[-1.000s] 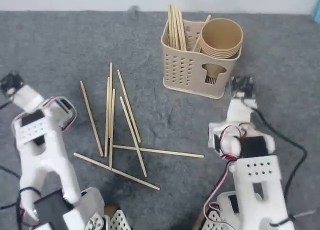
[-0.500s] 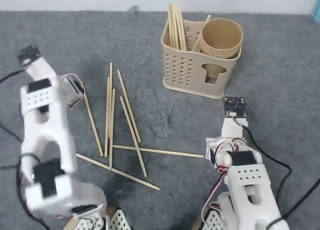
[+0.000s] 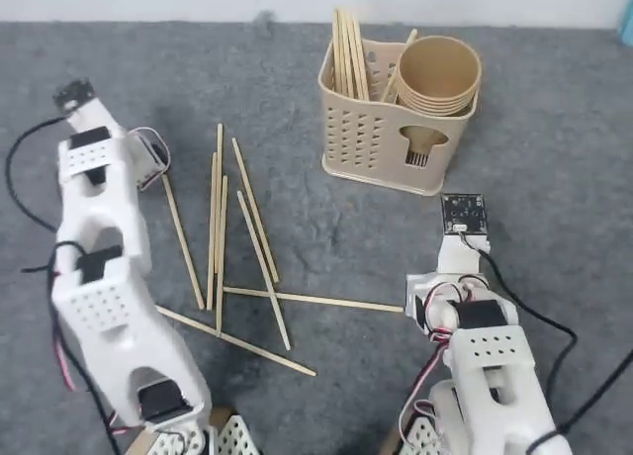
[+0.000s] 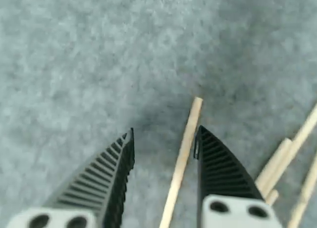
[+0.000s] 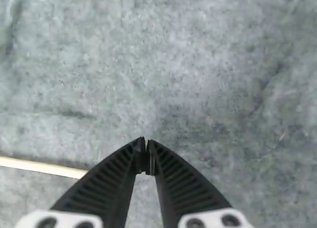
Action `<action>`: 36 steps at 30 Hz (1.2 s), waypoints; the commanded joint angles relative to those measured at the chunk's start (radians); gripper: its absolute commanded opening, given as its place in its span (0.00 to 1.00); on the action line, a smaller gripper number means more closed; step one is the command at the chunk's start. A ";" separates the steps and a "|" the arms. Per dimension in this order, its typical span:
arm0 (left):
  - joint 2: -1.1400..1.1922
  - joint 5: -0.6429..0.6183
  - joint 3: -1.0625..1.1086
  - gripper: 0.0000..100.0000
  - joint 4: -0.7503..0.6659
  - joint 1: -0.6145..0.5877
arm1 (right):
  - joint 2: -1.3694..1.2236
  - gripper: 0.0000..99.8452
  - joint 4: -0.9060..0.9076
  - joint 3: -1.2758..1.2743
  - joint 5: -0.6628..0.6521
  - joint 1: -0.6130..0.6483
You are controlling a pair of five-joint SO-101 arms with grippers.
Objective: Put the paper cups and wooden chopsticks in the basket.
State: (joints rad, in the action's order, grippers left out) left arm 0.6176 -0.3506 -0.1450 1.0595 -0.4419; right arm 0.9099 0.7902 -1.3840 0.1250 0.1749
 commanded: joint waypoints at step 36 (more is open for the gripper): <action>-0.425 0.060 -0.383 0.01 0.690 0.227 | 0.030 0.01 -0.016 0.015 -0.018 -0.015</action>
State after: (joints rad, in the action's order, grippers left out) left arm 0.4457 -0.2984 -0.6452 1.7177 -0.2869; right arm 0.9099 0.7902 -1.3840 0.1250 0.1749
